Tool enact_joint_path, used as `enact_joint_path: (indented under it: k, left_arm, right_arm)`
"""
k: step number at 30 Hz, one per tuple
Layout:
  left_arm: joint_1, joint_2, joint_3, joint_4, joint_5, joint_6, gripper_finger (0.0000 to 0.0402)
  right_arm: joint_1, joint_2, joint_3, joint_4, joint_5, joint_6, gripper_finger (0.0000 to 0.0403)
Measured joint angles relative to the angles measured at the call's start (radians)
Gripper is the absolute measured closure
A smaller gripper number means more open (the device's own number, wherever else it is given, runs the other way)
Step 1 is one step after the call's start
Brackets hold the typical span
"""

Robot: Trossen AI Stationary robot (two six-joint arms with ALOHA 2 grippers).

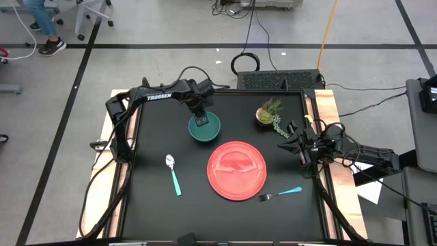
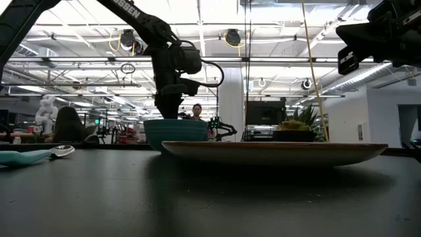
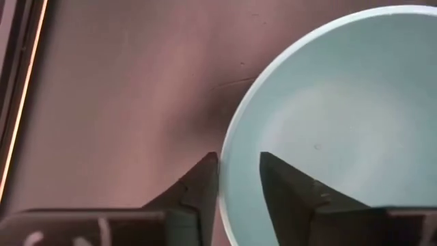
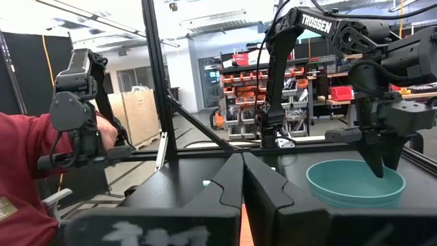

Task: Set table place
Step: Put the green bowl on the orange plate

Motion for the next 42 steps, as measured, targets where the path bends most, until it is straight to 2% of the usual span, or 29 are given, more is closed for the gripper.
enact_joint_path:
  k: [5, 11, 42]
  left_arm:
    - [-0.002, 0.0, 0.0, 0.0, 0.0, 0.023, 0.032]
    - [-0.006, 0.0, 0.0, -0.004, 0.001, 0.039, 0.039]
    - [-0.022, 0.0, 0.0, -0.004, -0.029, 0.064, 0.0398]
  right_arm:
    - [0.0, 0.0, 0.0, 0.0, 0.0, 0.0, 0.0403]
    - [0.0, 0.0, 0.0, 0.0, 0.0, 0.0, 0.0403]
    - [0.0, 0.0, 0.0, 0.0, 0.0, 0.0, 0.0403]
